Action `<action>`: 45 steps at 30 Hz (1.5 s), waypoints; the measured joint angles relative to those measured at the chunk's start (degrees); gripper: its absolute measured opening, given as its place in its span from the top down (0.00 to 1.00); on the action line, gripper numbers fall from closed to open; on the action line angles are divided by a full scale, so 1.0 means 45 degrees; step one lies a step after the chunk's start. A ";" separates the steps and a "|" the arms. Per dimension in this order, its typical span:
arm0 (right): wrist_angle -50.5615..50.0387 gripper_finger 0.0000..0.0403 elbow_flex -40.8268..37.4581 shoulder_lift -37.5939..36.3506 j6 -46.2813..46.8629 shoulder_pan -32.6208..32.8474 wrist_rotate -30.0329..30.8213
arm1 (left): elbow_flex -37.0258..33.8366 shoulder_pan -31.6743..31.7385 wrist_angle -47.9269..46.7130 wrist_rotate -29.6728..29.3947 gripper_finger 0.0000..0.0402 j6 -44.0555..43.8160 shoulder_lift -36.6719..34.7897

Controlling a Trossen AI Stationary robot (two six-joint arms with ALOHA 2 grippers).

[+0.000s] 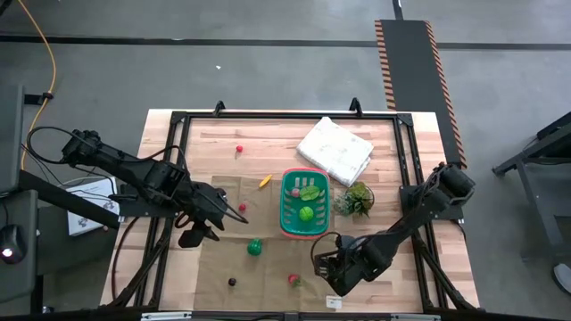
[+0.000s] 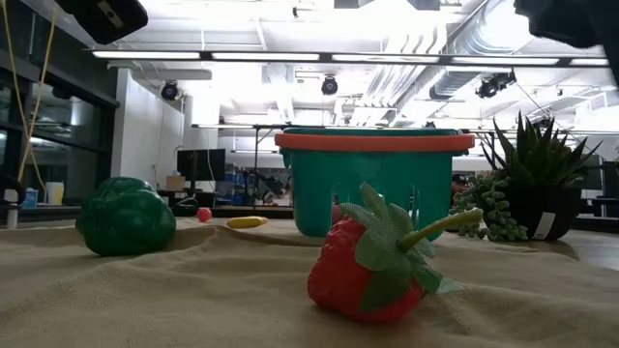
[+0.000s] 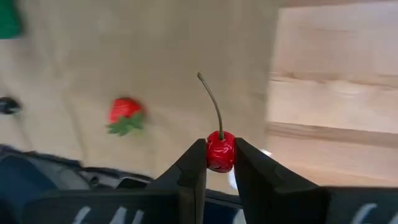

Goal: Pick and placing Produce into tupperware
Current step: Put the bottom red cherry into the blue basket

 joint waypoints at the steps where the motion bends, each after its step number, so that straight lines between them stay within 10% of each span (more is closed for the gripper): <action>1: 0.0128 0.85 0.0000 -0.0048 -0.0170 -0.0047 0.0125 | -0.0001 -0.0001 -0.0003 0.0000 0.62 -0.0056 0.0000; 21: 0.5029 0.85 0.0000 -0.0274 -0.8463 -0.3640 0.1454 | 0.0001 0.0000 0.0053 -0.0185 0.62 -0.0826 -0.0005; 45: 0.0499 0.85 0.0005 -0.1915 -1.5470 -0.7503 -0.0708 | 0.0001 -0.0004 0.0087 -0.1607 0.62 -0.2151 -0.0005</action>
